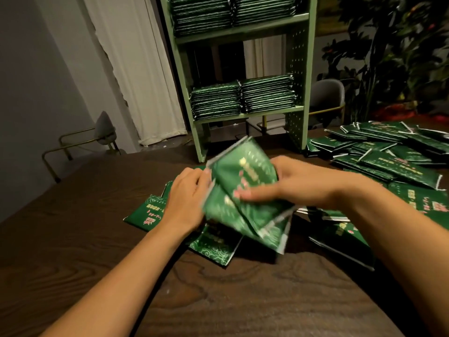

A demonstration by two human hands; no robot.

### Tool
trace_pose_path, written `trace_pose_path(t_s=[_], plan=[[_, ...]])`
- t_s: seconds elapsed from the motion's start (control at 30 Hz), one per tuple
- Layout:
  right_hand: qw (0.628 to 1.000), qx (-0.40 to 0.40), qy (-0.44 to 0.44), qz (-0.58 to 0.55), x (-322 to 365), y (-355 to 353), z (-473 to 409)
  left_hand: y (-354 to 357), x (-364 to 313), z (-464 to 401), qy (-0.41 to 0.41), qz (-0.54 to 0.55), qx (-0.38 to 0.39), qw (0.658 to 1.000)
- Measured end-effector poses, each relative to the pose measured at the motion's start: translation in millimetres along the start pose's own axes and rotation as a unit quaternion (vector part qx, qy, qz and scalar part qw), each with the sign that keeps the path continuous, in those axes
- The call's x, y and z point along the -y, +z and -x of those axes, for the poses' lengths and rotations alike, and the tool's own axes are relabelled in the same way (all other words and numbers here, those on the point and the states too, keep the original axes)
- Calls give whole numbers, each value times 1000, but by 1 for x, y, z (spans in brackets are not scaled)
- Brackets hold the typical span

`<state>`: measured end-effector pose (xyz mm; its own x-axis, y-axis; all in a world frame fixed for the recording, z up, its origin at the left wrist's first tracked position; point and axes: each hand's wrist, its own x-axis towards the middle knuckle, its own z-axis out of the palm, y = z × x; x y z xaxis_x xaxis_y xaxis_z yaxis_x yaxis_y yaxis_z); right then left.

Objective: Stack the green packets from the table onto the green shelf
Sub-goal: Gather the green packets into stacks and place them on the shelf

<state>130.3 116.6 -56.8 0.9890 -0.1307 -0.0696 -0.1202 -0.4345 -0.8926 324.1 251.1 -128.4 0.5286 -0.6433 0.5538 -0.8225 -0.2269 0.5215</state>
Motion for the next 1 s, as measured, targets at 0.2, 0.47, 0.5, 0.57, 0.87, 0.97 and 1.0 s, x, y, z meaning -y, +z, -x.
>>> trace_pose_path(t_s=[0.2, 0.47, 0.5, 0.57, 0.87, 0.97, 1.0], plan=[[985, -156, -22, -77, -18, 16, -23, -14, -39, 3, -129, 344, 132, 921], [898, -398, -78, -170, -19, -7, -26, -19, -28, -4, -195, 401, 23, 895], [902, -390, -73, -171, -20, -8, -24, -19, -27, -4, -215, 414, 12, 884], [912, -357, -62, -193, -23, -7, -23, -18, -28, -5, -246, 435, 2, 866], [947, -318, -49, -20, -27, 17, -34, -6, -40, 3, -176, 439, 73, 878], [909, -396, -63, 117, -27, 16, -37, -14, -41, 0, -181, 460, 39, 868], [907, -401, -70, 104, -27, 13, -37, -18, -41, -2, -188, 474, 32, 860]])
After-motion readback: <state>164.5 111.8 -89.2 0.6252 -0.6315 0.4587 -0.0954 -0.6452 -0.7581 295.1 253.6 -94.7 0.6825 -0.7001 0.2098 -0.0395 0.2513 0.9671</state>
